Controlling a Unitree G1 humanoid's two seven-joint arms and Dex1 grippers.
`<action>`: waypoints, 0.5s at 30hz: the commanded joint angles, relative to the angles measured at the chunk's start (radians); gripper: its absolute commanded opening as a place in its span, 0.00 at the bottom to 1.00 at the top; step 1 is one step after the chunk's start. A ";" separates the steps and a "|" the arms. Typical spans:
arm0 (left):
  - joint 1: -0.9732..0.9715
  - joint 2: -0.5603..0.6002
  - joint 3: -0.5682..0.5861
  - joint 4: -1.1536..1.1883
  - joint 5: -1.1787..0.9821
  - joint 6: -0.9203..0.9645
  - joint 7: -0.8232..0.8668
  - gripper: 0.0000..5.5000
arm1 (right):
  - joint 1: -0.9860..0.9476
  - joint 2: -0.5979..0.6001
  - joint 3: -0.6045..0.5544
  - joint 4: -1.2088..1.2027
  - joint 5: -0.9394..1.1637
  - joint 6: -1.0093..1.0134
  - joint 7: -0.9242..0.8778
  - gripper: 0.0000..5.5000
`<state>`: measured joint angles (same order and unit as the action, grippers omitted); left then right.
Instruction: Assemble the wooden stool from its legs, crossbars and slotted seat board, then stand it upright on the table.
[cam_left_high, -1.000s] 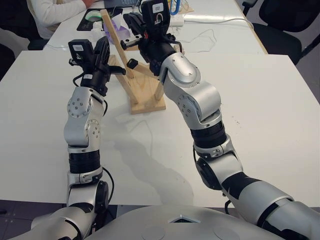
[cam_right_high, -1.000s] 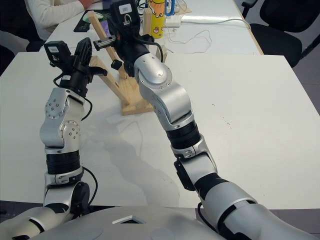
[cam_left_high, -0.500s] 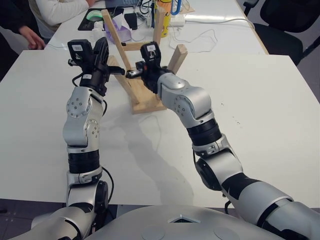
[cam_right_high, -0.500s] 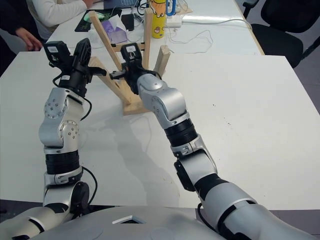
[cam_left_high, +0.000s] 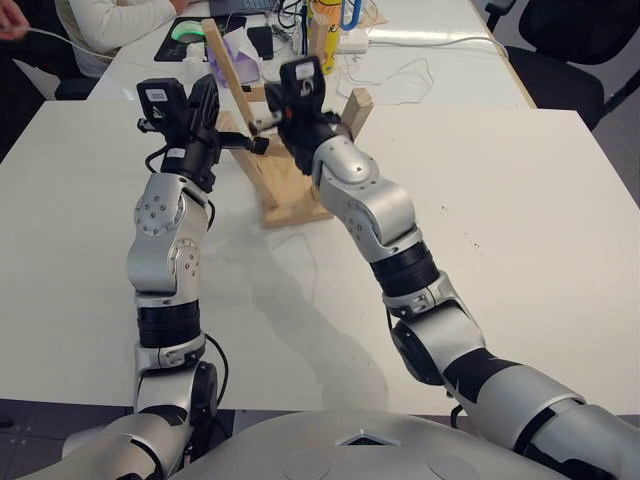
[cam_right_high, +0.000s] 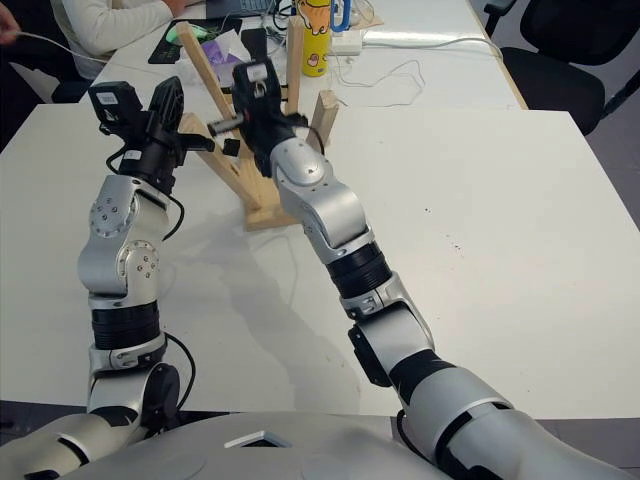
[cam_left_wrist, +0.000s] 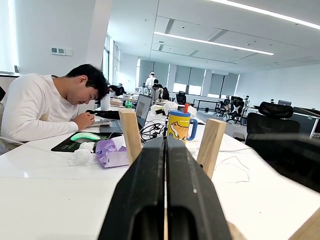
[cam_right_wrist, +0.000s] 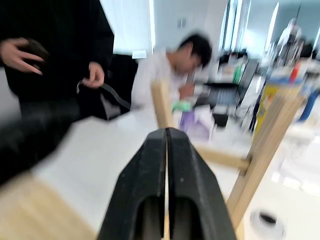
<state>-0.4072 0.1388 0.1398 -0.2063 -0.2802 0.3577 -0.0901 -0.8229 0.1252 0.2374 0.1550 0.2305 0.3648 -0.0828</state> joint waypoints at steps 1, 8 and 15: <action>-0.008 -0.005 -0.009 0.000 -0.001 0.011 -0.002 0.00 | -0.118 0.102 -0.063 -0.008 -0.006 -0.050 -0.039 0.00; 0.000 -0.009 -0.010 -0.013 0.002 0.016 0.002 0.00 | -0.134 0.092 -0.051 0.017 0.029 0.007 0.025 0.00; 0.013 -0.015 0.000 -0.061 -0.004 0.037 0.020 0.00 | 0.143 0.020 0.153 0.245 0.047 0.476 0.180 0.00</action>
<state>-0.3965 0.1251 0.1409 -0.2253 -0.2788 0.3702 -0.0815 -0.8689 0.1210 0.3553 0.1973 0.2692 0.5953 0.0476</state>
